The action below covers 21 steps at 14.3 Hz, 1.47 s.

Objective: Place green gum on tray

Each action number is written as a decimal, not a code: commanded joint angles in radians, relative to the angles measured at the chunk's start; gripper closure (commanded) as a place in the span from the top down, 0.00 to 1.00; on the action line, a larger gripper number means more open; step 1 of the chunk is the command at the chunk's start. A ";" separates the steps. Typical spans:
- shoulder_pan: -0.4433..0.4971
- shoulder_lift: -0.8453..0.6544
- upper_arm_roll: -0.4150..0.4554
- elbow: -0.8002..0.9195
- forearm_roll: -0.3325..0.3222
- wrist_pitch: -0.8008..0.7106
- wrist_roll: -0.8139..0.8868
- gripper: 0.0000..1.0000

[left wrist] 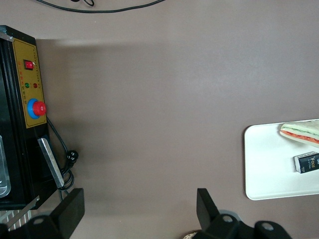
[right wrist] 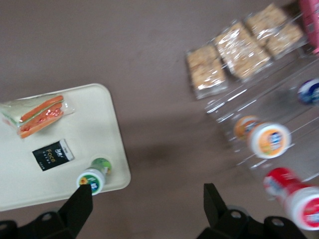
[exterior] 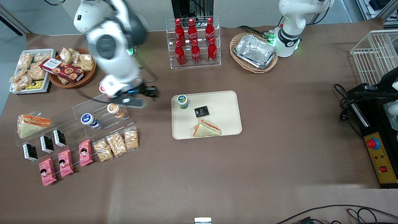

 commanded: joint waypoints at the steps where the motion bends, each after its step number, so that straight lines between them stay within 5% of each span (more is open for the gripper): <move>1: -0.234 -0.057 0.058 0.135 -0.022 -0.191 -0.241 1.00; 5: -0.481 -0.060 0.127 0.267 -0.125 -0.328 -0.506 1.00; 13: -0.731 -0.060 0.144 0.309 -0.140 -0.328 -0.821 1.00; 21: -1.112 -0.077 0.473 0.294 -0.157 -0.328 -0.866 1.00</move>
